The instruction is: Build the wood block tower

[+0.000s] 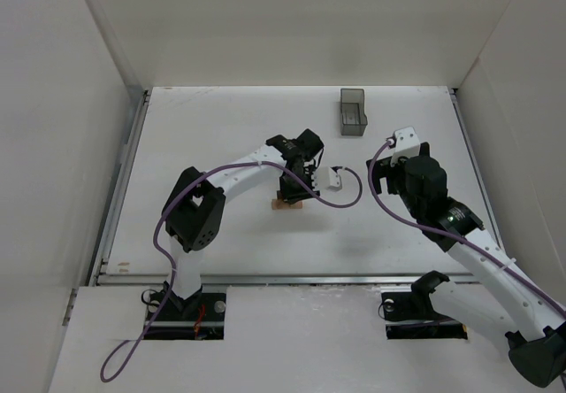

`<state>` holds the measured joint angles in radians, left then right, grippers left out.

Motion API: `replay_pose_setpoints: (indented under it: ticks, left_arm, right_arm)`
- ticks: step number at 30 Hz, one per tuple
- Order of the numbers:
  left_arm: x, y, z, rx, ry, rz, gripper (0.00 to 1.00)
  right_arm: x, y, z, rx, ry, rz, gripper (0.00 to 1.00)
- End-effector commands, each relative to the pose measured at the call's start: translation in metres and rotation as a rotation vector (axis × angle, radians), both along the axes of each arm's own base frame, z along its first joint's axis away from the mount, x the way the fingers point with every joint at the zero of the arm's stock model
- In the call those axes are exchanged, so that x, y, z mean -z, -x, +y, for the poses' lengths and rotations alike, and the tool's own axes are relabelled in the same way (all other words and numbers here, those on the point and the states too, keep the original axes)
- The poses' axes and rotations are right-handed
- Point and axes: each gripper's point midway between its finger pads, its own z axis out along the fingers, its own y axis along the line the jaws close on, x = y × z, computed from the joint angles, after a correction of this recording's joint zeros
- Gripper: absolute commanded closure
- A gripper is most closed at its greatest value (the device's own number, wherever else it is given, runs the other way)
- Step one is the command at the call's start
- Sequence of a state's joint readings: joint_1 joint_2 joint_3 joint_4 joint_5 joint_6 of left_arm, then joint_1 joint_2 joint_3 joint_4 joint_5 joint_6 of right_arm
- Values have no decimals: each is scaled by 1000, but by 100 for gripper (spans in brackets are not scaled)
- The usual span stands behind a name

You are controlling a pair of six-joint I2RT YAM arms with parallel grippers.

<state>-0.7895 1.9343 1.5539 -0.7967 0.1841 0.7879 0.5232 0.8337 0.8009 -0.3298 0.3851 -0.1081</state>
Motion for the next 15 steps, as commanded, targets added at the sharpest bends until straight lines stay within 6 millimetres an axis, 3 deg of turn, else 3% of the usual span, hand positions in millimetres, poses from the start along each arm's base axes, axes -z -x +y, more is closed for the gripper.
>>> replay_pose_setpoints:
  ticks: [1,15]
  left_arm:
    - [-10,-4,-2,-2,19,-10,69]
    - [-11,-9,-4,5,25,-32,67]
  right_arm:
    - [-5,-4,2,-1,-16,-32,1]
    - [-5,-4,2,-1,-16,-32,1]
